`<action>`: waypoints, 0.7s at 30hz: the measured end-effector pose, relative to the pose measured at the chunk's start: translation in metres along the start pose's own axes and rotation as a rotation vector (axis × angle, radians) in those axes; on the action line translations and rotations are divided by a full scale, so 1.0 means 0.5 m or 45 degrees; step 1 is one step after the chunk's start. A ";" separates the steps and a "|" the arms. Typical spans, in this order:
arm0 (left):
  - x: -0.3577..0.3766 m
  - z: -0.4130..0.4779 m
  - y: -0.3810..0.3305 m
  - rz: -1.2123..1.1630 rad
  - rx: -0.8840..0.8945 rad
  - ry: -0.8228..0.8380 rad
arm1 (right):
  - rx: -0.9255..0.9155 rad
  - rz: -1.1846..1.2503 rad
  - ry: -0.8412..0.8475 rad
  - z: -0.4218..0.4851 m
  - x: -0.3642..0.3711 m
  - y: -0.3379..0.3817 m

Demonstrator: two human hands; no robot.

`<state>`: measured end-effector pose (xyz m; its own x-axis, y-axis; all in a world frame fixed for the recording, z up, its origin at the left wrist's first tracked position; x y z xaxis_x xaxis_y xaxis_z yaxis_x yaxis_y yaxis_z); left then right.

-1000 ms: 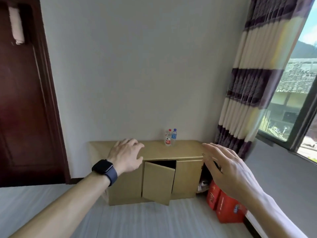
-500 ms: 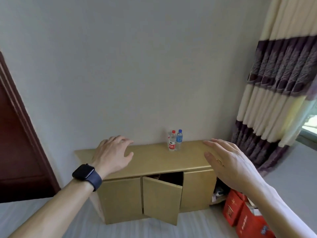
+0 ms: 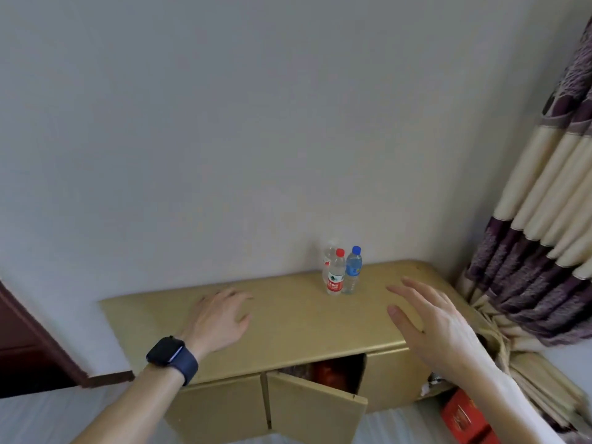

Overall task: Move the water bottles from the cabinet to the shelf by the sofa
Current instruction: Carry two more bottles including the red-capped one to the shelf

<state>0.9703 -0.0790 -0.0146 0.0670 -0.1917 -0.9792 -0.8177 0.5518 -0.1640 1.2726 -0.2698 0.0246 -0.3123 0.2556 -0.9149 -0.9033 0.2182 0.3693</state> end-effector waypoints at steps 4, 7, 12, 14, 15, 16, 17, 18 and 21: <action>0.039 0.174 0.024 0.003 0.060 0.130 | 0.109 0.082 0.095 0.109 0.108 -0.021; 0.075 0.285 0.022 0.011 0.089 0.245 | 0.172 0.160 0.136 0.173 0.172 -0.049; 0.136 0.446 0.000 0.031 0.137 0.358 | 0.234 0.093 0.298 0.296 0.275 -0.119; 0.160 0.507 -0.009 0.040 0.136 0.384 | 0.222 0.054 0.334 0.356 0.310 -0.148; 0.172 0.536 -0.014 0.050 0.127 0.399 | 0.222 0.038 0.366 0.388 0.327 -0.163; 0.184 0.565 -0.019 0.065 0.119 0.422 | 0.232 0.030 0.404 0.420 0.344 -0.179; 0.197 0.596 -0.026 0.086 0.111 0.455 | 0.241 0.030 0.442 0.452 0.359 -0.195; 0.210 0.627 -0.034 0.109 0.100 0.497 | 0.245 0.037 0.480 0.485 0.372 -0.210; 0.241 0.733 -0.065 0.154 0.067 0.591 | 0.241 0.079 0.555 0.590 0.403 -0.245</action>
<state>1.2144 0.1772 -0.1713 -0.2991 -0.4593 -0.8364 -0.7732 0.6303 -0.0697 1.4070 0.0330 -0.1571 -0.4945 -0.1364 -0.8584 -0.8224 0.3932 0.4113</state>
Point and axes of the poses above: each hand's wrist, its own z-axis towards the middle knuckle, its own x-axis out of the palm, y = z × x, the point moved 6 cm from there along z, towards the middle knuckle, and after that the axes turned 8 degrees about y, right-handed, at the moved point
